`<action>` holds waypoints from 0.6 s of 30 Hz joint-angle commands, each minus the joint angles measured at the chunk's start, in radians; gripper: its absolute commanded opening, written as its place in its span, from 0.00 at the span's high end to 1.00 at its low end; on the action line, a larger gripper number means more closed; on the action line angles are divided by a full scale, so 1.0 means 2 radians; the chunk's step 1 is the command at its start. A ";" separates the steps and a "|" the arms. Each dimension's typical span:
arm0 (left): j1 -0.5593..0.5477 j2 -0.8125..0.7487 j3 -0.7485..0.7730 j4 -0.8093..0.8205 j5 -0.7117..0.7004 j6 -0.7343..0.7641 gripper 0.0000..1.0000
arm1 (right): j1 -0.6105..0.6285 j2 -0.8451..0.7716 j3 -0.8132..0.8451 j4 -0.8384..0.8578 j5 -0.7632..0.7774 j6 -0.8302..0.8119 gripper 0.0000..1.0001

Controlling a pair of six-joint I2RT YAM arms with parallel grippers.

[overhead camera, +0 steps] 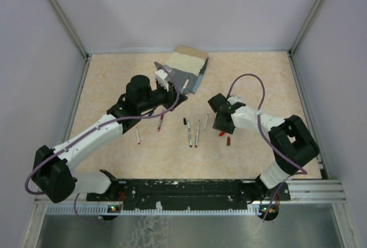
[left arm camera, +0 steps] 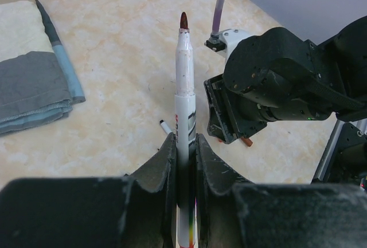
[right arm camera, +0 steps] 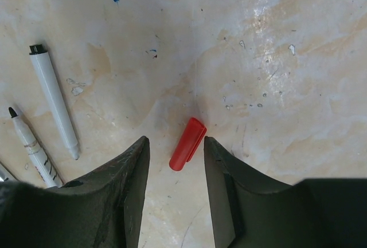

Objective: Insert the pens into the pen caps
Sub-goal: Pick up the pen cap from the center of the board.

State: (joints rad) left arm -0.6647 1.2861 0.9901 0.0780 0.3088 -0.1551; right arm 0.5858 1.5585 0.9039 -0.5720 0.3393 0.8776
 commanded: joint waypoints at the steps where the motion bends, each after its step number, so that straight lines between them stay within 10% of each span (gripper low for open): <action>1: 0.003 -0.004 -0.002 0.005 0.014 0.009 1.00 | -0.004 0.011 0.016 0.004 0.013 0.015 0.58; 18: 0.003 -0.005 -0.003 0.002 0.010 0.011 1.00 | -0.007 0.035 0.002 0.016 0.016 -0.002 0.76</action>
State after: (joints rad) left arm -0.6647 1.2861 0.9897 0.0738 0.3191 -0.1520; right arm 0.5838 1.6054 0.9039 -0.5690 0.3492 0.8829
